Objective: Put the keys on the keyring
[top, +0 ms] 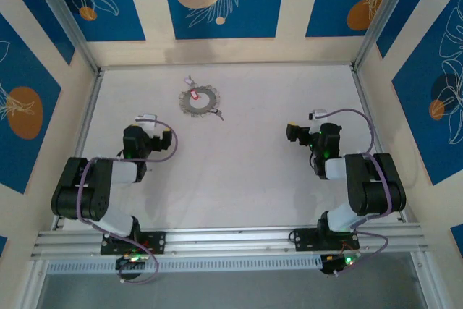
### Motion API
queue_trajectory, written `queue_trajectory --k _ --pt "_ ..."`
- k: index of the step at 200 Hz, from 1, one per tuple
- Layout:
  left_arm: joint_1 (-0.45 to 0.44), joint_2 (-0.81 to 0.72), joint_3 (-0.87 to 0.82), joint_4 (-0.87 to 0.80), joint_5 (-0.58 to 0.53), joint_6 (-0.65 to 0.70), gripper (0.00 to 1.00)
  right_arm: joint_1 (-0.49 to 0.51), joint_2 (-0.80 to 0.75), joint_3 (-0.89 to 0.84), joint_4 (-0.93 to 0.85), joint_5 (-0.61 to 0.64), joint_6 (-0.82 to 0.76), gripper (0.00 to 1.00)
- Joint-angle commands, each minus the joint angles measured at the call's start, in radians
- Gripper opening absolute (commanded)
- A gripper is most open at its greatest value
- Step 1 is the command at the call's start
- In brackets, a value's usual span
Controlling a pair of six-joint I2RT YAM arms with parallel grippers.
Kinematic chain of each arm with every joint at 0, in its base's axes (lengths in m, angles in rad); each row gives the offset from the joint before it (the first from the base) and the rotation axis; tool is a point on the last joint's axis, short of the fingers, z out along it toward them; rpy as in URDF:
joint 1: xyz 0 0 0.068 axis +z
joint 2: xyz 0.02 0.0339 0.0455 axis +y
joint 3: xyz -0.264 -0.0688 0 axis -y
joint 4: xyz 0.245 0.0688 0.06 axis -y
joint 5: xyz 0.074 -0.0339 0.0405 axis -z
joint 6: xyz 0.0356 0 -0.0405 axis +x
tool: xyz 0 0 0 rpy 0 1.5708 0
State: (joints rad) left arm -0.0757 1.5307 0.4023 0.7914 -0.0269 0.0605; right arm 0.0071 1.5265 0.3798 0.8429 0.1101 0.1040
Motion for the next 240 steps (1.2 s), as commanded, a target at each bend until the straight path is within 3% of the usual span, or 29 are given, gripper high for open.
queue_trajectory --k 1,146,166,175,188,203,225,240 --pt "0.016 0.001 0.015 0.006 0.021 -0.009 1.0 0.002 0.0 0.021 -0.001 -0.024 -0.015 0.99" --pt "0.016 -0.001 0.015 0.005 0.022 -0.01 1.0 -0.008 -0.004 0.009 0.02 0.018 0.017 0.99" --pt "0.012 -0.015 0.013 0.005 -0.02 -0.018 1.0 -0.009 -0.042 -0.019 0.046 0.087 0.051 0.99" --pt "0.01 -0.061 0.026 -0.055 -0.05 -0.028 1.0 -0.01 -0.1 -0.03 0.01 0.13 0.064 0.99" --pt "0.008 -0.165 0.09 -0.269 -0.1 -0.06 1.0 -0.007 -0.22 -0.023 -0.102 0.155 0.068 0.99" --pt "0.006 -0.285 0.142 -0.443 -0.095 -0.085 1.0 -0.007 -0.329 -0.008 -0.2 0.161 0.107 0.99" --pt "0.007 -0.444 0.223 -0.658 -0.074 -0.15 1.0 -0.025 -0.467 -0.027 -0.298 0.275 0.474 0.99" --pt "0.007 -0.501 0.313 -0.828 -0.045 -0.176 1.0 -0.088 -0.545 -0.046 -0.347 0.17 0.601 0.99"
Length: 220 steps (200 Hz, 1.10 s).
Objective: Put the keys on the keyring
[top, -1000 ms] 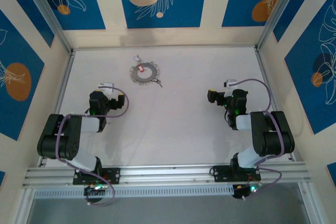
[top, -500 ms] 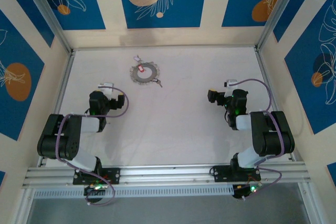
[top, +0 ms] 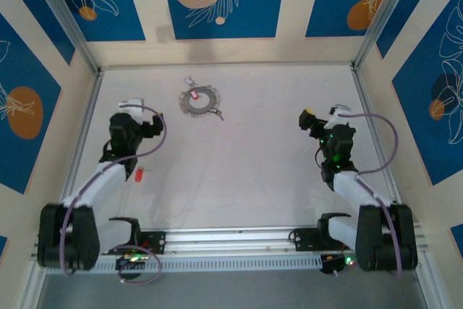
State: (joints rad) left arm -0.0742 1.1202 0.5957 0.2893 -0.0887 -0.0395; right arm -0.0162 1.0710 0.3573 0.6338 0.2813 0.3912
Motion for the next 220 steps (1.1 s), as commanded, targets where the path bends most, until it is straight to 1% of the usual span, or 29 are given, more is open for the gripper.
queue_trajectory --k 1,16,32,38,50,56,61,70,81,104,120,133,145,165,175,180,184,196,208,220 --pt "0.005 -0.093 0.127 -0.339 0.019 -0.077 1.0 -0.072 -0.097 -0.022 -0.15 -0.017 0.315 0.99" --pt "0.005 -0.112 0.248 -0.538 0.038 -0.093 1.0 -0.076 -0.116 0.017 -0.231 -0.084 0.3 0.99" --pt "0.006 -0.109 0.354 -0.712 0.01 -0.204 1.0 -0.018 -0.082 0.071 -0.269 -0.118 0.241 0.99" --pt "0.007 -0.103 0.379 -0.746 0.025 -0.23 1.0 0.009 -0.062 0.097 -0.278 -0.138 0.224 0.99" --pt "0.008 -0.082 0.413 -0.779 0.118 -0.163 1.0 0.072 -0.008 0.156 -0.307 -0.197 0.197 1.0" --pt "0.008 -0.07 0.424 -0.794 0.147 -0.129 1.0 0.116 0.025 0.188 -0.325 -0.196 0.193 0.99" --pt "0.008 -0.062 0.43 -0.806 0.15 -0.108 1.0 0.156 0.054 0.215 -0.339 -0.183 0.195 0.98" --pt "0.007 -0.059 0.419 -0.813 0.124 -0.096 1.0 0.227 0.11 0.257 -0.341 -0.164 0.211 0.93" --pt "0.008 -0.074 0.378 -0.788 0.091 -0.092 1.0 0.307 0.184 0.31 -0.343 -0.175 0.247 0.86" --pt "0.008 -0.118 0.297 -0.727 0.072 -0.086 1.0 0.453 0.341 0.438 -0.344 -0.199 0.333 0.7" --pt "0.008 -0.128 0.295 -0.734 0.064 -0.07 1.0 0.519 0.463 0.532 -0.342 -0.222 0.394 0.61" --pt "0.008 -0.124 0.293 -0.737 0.054 -0.07 1.0 0.549 0.562 0.606 -0.349 -0.247 0.468 0.51" --pt "0.008 -0.113 0.287 -0.733 0.062 -0.075 1.0 0.568 0.654 0.693 -0.371 -0.29 0.492 0.41" --pt "0.007 -0.089 0.287 -0.73 0.095 -0.1 1.0 0.6 0.792 0.853 -0.464 -0.268 0.511 0.39" --pt "0.007 -0.076 0.282 -0.722 0.124 -0.107 1.0 0.608 0.859 0.926 -0.491 -0.277 0.525 0.39" --pt "0.006 -0.069 0.282 -0.722 0.134 -0.107 1.0 0.613 0.895 0.959 -0.506 -0.283 0.534 0.37" --pt "0.005 -0.064 0.283 -0.722 0.135 -0.107 1.0 0.616 0.921 0.989 -0.52 -0.288 0.54 0.35" --pt "0.005 -0.051 0.293 -0.735 0.124 -0.102 1.0 0.631 0.989 1.068 -0.554 -0.29 0.544 0.34" --pt "0.005 -0.042 0.304 -0.746 0.111 -0.097 1.0 0.649 1.049 1.149 -0.607 -0.262 0.518 0.34" --pt "0.005 -0.041 0.303 -0.749 0.106 -0.096 1.0 0.657 1.114 1.251 -0.7 -0.231 0.485 0.34"
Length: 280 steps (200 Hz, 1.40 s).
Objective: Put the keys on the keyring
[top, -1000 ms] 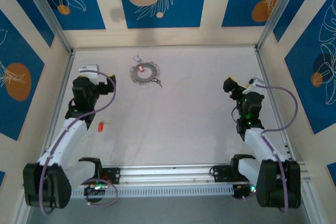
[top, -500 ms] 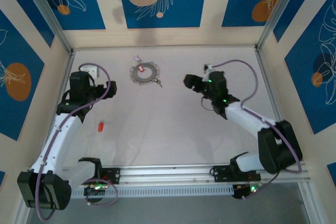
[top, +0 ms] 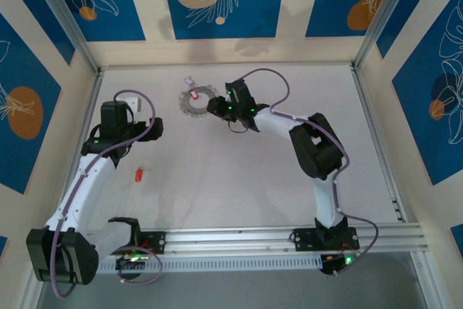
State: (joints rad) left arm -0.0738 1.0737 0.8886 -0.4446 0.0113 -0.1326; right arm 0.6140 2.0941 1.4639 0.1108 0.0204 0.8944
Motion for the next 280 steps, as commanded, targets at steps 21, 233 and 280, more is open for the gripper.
queue_trajectory --k 21,233,280 --pt "0.005 -0.001 0.0 -0.005 0.01 -0.008 1.0 0.027 0.183 0.268 -0.27 0.045 -0.052 0.33" --pt "0.005 0.021 -0.009 -0.005 0.008 -0.012 1.0 0.019 0.376 0.553 -0.466 0.062 -0.131 0.01" --pt "0.005 0.034 -0.015 0.008 0.038 -0.026 1.0 0.004 0.123 0.141 -0.298 0.047 -0.153 0.0"
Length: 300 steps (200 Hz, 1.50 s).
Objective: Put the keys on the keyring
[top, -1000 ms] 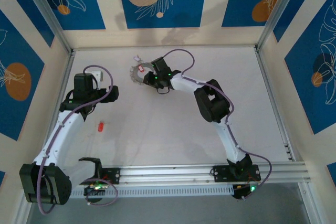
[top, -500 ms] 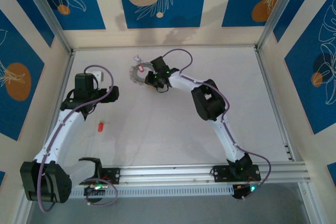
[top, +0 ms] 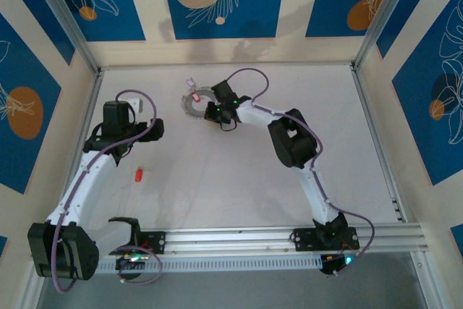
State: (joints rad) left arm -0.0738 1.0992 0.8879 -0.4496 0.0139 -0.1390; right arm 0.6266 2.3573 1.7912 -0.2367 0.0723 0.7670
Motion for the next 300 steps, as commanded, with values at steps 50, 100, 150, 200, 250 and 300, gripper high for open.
queue_trajectory --k 50,100,150,200,250,300 --pt "0.005 0.037 -0.005 0.008 0.052 -0.023 1.0 -0.053 -0.486 -0.832 0.327 -0.046 0.011 0.0" --pt "0.003 0.052 -0.016 0.017 0.053 -0.031 1.0 -0.097 -0.858 -1.272 0.323 -0.03 0.037 0.09" --pt "-0.001 0.062 -0.009 0.012 0.076 -0.041 1.0 -0.132 -1.217 -1.394 0.122 -0.041 0.041 0.22" --pt "-0.009 0.031 -0.012 0.014 0.058 -0.035 1.0 -0.145 -1.294 -1.357 0.095 -0.206 0.099 0.24" --pt "-0.012 0.009 -0.007 0.004 0.038 -0.028 1.0 -0.089 -1.139 -1.324 0.244 -0.25 0.231 0.18" --pt "-0.014 0.001 -0.014 0.013 0.032 -0.034 1.0 -0.082 -1.102 -1.275 0.189 -0.143 0.212 0.15"
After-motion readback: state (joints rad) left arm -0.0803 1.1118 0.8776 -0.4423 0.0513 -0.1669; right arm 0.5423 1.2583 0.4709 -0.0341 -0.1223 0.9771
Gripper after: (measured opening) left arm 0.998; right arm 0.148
